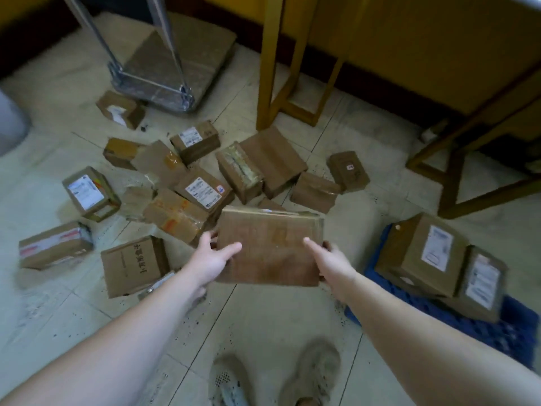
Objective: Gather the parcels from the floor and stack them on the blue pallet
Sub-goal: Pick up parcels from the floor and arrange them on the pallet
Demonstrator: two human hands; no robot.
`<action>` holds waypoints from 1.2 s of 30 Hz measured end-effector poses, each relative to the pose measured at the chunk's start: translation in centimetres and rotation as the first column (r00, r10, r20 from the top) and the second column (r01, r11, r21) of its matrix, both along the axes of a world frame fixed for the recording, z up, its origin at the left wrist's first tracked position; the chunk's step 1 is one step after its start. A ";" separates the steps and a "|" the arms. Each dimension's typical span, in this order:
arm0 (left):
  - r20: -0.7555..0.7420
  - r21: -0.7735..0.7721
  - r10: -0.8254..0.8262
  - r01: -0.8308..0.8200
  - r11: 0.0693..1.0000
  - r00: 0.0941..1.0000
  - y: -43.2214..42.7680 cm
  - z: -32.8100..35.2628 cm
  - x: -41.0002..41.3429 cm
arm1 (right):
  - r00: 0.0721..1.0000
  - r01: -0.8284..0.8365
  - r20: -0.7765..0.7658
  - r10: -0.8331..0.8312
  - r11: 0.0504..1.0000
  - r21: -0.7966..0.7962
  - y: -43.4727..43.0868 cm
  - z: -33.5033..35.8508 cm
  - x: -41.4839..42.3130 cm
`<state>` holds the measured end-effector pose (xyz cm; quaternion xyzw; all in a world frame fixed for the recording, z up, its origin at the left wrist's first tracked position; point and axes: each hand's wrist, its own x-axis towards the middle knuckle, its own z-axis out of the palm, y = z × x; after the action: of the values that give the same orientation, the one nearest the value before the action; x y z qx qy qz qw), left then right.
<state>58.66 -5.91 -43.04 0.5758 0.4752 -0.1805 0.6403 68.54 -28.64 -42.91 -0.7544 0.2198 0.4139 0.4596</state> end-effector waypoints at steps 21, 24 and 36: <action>0.067 -0.109 -0.469 0.474 0.874 0.880 -44.3 7.3 3.0 | 0.666 0.744 -0.101 -0.739 0.647 0.168 -47.1 9.4 -12.8; 0.080 -0.100 -0.536 0.542 0.834 0.840 -51.5 8.0 3.8 | 0.647 0.758 -0.066 -0.760 0.630 0.169 -53.4 10.1 -14.0; 0.221 0.010 -0.714 0.730 0.683 0.665 -63.5 8.6 9.2 | 0.530 0.833 0.080 -0.844 0.536 0.137 -64.1 8.2 -13.4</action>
<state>67.85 -69.41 -34.40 0.7065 0.1316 -0.3770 0.5843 55.10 -92.74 -34.70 -0.5629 0.5058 0.0984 0.6462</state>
